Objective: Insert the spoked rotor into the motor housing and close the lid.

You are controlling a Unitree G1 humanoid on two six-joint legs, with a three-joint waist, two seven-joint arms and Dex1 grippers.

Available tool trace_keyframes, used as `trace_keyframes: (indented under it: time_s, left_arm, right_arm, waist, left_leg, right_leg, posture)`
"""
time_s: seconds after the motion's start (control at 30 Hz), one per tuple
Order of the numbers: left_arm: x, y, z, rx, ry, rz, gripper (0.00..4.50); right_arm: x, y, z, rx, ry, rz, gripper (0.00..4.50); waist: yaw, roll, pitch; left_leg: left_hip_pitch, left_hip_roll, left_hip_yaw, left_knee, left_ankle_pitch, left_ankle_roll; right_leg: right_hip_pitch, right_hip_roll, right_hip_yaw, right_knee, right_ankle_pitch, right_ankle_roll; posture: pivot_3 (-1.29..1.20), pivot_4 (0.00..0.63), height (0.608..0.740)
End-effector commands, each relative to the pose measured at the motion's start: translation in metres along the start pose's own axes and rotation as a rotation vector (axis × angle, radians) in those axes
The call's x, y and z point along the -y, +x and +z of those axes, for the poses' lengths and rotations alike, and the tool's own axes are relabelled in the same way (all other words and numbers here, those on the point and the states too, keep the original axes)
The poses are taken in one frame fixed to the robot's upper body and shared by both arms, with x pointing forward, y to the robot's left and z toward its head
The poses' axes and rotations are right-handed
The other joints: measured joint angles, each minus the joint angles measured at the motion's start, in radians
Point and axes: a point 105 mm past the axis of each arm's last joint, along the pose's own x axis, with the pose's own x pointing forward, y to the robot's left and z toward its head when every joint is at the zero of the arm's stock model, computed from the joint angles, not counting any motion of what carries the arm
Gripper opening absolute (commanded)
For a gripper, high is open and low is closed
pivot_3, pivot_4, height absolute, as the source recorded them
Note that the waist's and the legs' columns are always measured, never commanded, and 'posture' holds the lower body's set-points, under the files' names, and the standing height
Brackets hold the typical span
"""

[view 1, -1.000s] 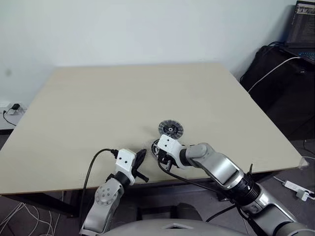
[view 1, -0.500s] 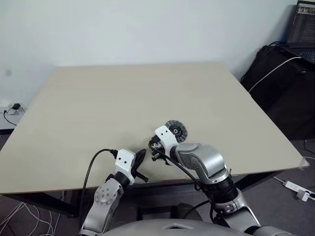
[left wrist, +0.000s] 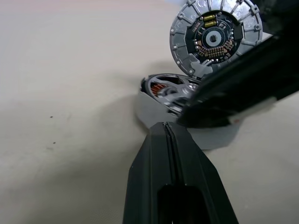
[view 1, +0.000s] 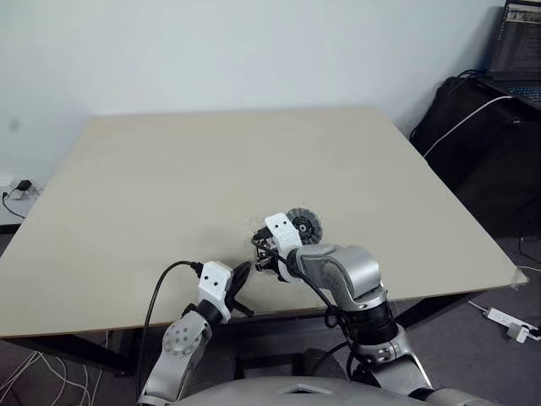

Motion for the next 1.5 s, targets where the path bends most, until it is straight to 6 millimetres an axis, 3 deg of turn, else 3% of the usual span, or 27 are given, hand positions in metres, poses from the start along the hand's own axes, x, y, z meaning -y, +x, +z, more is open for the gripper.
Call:
trace_keyframes:
  time_s: [0.03, 0.33, 0.43, 0.47, 0.67, 0.8, 1.0, 1.1, 1.13, 1.33, 1.5]
  left_arm:
    - [-0.001, 0.003, 0.009, 0.050, 0.012, -0.005, 0.00]
    - [0.000, 0.003, 0.009, 0.053, 0.009, -0.004, 0.00]
    - [0.002, 0.004, 0.011, 0.056, 0.008, -0.005, 0.00]
    - [0.002, 0.004, 0.011, 0.057, 0.008, -0.005, 0.00]
    - [0.003, 0.004, 0.012, 0.057, 0.005, -0.007, 0.00]
    - [0.004, 0.004, 0.013, 0.056, 0.004, -0.012, 0.00]
    - [0.004, 0.004, 0.014, 0.055, 0.005, -0.019, 0.00]
    - [0.004, 0.004, 0.013, 0.053, 0.005, -0.021, 0.00]
    - [0.004, 0.004, 0.013, 0.052, 0.005, -0.021, 0.00]
    - [0.003, 0.003, 0.011, 0.048, 0.002, -0.021, 0.00]
    - [0.005, 0.003, 0.009, 0.041, 0.001, -0.032, 0.00]
  right_arm:
    - [0.015, 0.004, 0.016, 0.061, 0.040, -0.091, 0.05]
    - [0.028, 0.023, 0.026, 0.088, 0.089, -0.174, 0.05]
    - [0.028, 0.025, 0.027, 0.091, 0.091, -0.160, 0.05]
    - [0.027, 0.025, 0.027, 0.094, 0.089, -0.151, 0.78]
    - [0.015, 0.021, 0.041, 0.166, 0.092, -0.059, 2.65]
    - [0.006, 0.011, 0.054, 0.245, 0.009, 0.000, 2.65]
    - [-0.012, -0.014, 0.058, 0.358, -0.417, 0.079, 2.65]
    - [-0.015, -0.030, 0.063, 0.449, -0.527, 0.096, 2.65]
    - [-0.013, -0.035, 0.067, 0.484, -0.542, 0.077, 2.65]
    - [0.046, -0.068, 0.097, 0.710, -0.568, -0.371, 2.65]
    - [0.117, -0.094, 0.086, 0.678, -0.447, -0.794, 2.65]
  waist:
    - [-0.007, 0.000, 0.000]
    - [-0.011, 0.003, 0.001]
    - [-0.010, 0.004, 0.001]
    - [-0.010, 0.006, 0.002]
    - [-0.008, 0.011, 0.005]
    - [-0.009, 0.012, 0.006]
    - [-0.011, 0.010, 0.007]
    - [-0.010, 0.008, 0.008]
    - [-0.009, 0.007, 0.009]
    - [-0.006, 0.004, 0.011]
    - [-0.005, 0.004, 0.011]
  left_leg:
    - [0.000, 0.000, 0.000, 0.000, 0.000, 0.000]
    - [0.004, 0.001, 0.001, 0.000, 0.000, 0.000]
    - [0.004, 0.002, 0.001, 0.000, 0.000, -0.001]
    - [0.004, 0.002, 0.001, 0.000, 0.000, -0.001]
    - [0.003, 0.002, 0.002, 0.000, 0.000, -0.001]
    - [0.001, 0.001, 0.002, 0.000, 0.001, -0.001]
    - [0.000, -0.002, 0.003, 0.000, -0.004, 0.007]
    - [0.000, -0.002, 0.003, 0.000, -0.006, 0.007]
    - [0.000, -0.001, 0.003, 0.000, -0.006, 0.007]
    - [0.003, -0.001, 0.003, 0.001, -0.006, 0.005]
    - [0.003, -0.001, 0.003, 0.001, -0.007, 0.004]
  right_leg:
    - [0.000, 0.000, 0.000, 0.000, 0.000, 0.000]
    - [0.001, -0.007, -0.008, 0.000, 0.006, 0.000]
    - [0.001, -0.018, -0.018, 0.000, 0.006, 0.001]
    - [0.001, -0.019, -0.021, 0.000, 0.006, 0.001]
    - [0.000, -0.019, -0.025, -0.001, 0.012, 0.003]
    - [-0.003, -0.017, -0.025, -0.001, 0.010, 0.001]
    - [-0.002, -0.017, -0.023, -0.004, 0.005, 0.001]
    - [-0.001, -0.017, -0.024, -0.004, 0.002, 0.003]
    - [0.000, -0.017, -0.024, -0.003, 0.001, 0.003]
    - [0.000, -0.017, -0.024, -0.003, -0.001, 0.008]
    - [0.000, -0.017, -0.024, -0.003, -0.001, 0.008]
  posture:
    - [0.00, 0.000, 0.740]
    - [0.00, 0.000, 0.740]
    - [0.00, 0.000, 0.740]
    - [0.00, 0.000, 0.740]
    - [0.00, 0.000, 0.740]
    - [0.00, 0.000, 0.740]
    - [0.00, 0.000, 0.740]
    - [0.00, 0.000, 0.740]
    - [0.00, 0.000, 0.740]
    - [0.00, 0.000, 0.740]
    - [0.00, 0.000, 0.740]
